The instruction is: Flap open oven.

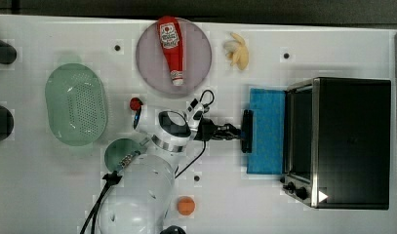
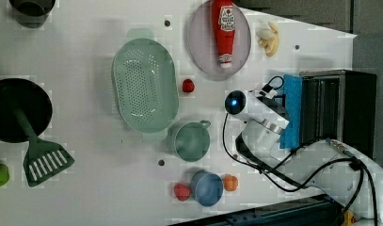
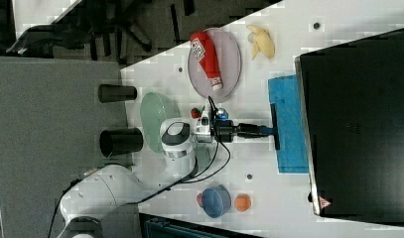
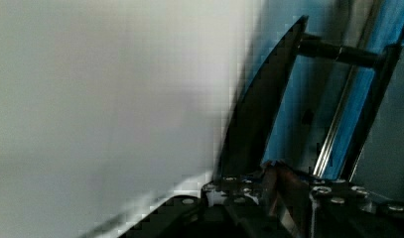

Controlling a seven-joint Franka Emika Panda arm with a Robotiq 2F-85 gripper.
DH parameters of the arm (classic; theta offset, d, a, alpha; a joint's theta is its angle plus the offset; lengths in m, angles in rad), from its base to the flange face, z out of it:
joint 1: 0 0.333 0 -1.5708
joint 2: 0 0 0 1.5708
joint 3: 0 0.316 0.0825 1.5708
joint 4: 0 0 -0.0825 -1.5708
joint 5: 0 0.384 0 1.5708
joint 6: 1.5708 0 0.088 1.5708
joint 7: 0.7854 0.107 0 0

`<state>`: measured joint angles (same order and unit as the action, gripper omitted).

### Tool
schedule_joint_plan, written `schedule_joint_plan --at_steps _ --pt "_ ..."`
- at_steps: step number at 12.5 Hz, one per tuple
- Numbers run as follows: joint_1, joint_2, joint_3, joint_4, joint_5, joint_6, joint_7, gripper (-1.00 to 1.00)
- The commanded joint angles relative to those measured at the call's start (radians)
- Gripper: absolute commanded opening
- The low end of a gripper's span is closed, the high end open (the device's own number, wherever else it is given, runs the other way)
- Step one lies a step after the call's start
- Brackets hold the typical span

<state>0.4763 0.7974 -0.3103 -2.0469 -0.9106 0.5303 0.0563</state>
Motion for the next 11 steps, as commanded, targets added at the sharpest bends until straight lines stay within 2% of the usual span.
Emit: schedule_joint_plan --at_steps 1,4,11 --pt "-0.006 -0.043 -0.018 0.037 -0.019 0.015 0.08 -0.65" --pt "-0.009 -0.115 -0.019 0.034 0.035 0.078 0.075 -0.65" --pt "-0.029 -0.38 -0.035 0.032 0.398 0.122 0.032 -0.65"
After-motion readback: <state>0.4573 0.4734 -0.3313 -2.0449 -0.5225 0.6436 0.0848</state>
